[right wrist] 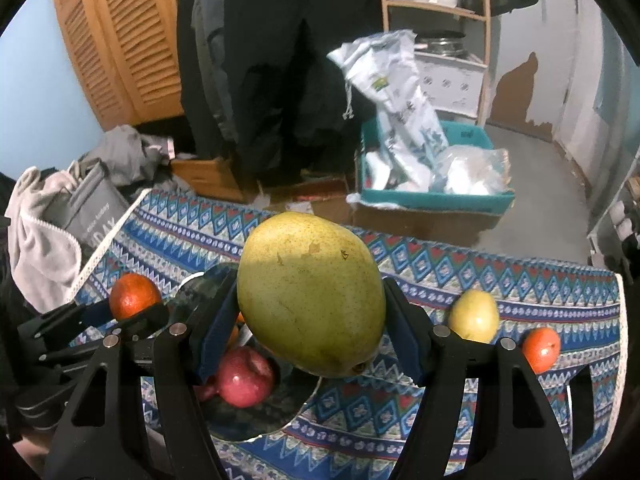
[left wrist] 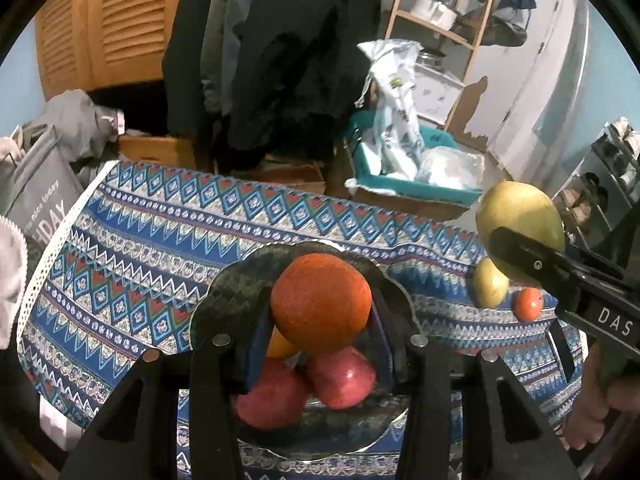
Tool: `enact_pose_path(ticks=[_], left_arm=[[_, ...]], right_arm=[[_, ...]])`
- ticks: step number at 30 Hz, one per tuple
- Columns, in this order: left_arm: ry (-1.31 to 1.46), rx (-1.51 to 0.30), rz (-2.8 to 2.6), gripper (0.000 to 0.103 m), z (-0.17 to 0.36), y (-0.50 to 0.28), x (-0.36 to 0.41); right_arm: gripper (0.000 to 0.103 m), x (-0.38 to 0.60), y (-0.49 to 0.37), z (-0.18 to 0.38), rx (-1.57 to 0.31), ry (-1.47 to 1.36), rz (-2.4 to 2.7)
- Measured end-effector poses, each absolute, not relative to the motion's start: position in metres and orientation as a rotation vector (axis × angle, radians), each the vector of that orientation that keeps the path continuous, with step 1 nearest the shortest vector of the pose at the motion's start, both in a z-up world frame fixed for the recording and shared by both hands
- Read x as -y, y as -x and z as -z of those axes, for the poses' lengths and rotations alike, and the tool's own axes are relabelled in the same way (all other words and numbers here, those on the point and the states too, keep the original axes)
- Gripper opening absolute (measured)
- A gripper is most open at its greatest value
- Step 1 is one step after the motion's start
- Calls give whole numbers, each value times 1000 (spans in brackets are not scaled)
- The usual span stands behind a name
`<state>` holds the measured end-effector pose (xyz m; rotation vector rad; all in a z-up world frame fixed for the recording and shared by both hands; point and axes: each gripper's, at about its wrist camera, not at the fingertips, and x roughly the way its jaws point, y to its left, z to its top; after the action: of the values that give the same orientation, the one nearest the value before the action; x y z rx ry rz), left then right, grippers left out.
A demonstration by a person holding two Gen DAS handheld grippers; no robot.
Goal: Organize fruits
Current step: 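Lower the orange into the glass bowl with the left tool while the right tool lowers the mango there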
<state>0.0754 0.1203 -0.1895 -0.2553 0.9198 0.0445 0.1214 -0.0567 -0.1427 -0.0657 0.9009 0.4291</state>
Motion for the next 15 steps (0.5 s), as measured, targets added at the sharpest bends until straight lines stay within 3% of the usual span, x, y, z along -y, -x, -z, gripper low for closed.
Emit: enact_pose_path(ticks=[15], left_arm=[[236, -1072, -103, 46, 241, -88, -126]], right_arm=[[70, 38, -128, 197, -1011, 98, -442]])
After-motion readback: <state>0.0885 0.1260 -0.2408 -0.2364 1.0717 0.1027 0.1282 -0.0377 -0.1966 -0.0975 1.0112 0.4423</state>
